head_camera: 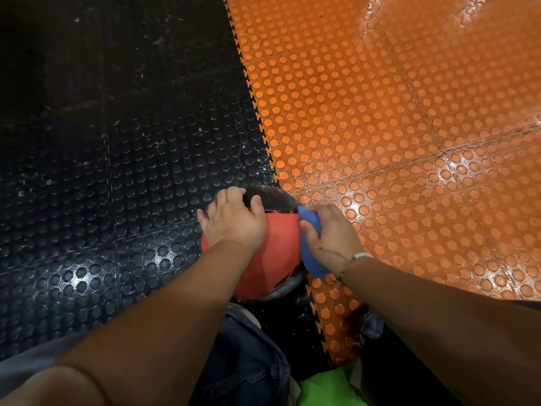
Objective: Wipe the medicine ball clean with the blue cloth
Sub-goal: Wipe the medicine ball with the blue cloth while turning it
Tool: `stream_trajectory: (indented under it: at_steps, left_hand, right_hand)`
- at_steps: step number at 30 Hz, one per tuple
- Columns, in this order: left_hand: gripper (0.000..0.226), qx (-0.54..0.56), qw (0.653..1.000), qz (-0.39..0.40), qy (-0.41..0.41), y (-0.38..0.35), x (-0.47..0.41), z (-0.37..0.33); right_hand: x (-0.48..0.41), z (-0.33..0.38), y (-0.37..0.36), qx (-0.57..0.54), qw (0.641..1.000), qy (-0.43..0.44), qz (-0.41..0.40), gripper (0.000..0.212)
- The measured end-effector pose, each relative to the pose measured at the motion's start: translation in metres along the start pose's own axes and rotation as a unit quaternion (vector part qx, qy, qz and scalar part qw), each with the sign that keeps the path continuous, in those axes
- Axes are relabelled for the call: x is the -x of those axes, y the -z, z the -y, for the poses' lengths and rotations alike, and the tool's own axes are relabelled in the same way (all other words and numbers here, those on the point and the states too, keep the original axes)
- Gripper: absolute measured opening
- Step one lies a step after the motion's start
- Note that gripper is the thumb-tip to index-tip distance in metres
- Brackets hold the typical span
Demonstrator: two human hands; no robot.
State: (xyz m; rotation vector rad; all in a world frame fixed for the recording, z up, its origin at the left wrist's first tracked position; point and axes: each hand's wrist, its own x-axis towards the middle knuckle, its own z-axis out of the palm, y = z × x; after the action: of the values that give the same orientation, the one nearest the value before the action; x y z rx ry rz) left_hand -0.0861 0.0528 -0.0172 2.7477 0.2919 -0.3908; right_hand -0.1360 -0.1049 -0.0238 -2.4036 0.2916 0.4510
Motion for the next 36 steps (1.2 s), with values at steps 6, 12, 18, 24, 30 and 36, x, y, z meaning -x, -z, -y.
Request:
stream_trajectory:
  at_steps: [6,12,18,24,30,36]
  left_hand:
    - [0.045,0.018,0.992,-0.029,-0.118,-0.004,0.017,0.002]
    - [0.036,0.035,0.994,-0.041,-0.094,-0.007,0.009,-0.001]
    - [0.048,0.021,0.990,-0.048,-0.133,-0.016,0.020,-0.020]
    - [0.042,0.007,0.980,-0.035,-0.196,-0.015,0.031,-0.016]
    - [0.039,-0.033,0.968,-0.048,-0.243,-0.023,0.044,-0.008]
    - [0.052,-0.032,0.972,-0.071,-0.224,-0.024,0.056,-0.014]
  right_hand:
    - [-0.004,0.003,-0.002,-0.021,0.999,-0.048,-0.012,0.031]
    - [0.004,0.003,-0.006,-0.043,0.994,0.090,-0.053,0.031]
    - [-0.010,0.010,0.012,-0.054,0.997,0.032,-0.038,0.024]
    - [-0.013,-0.016,0.011,-0.018,0.999,-0.042,-0.014,0.027]
    - [0.000,0.008,0.004,0.016,0.991,0.113,-0.069,0.019]
    - [-0.010,-0.012,0.016,0.059,0.998,-0.033,0.013,0.024]
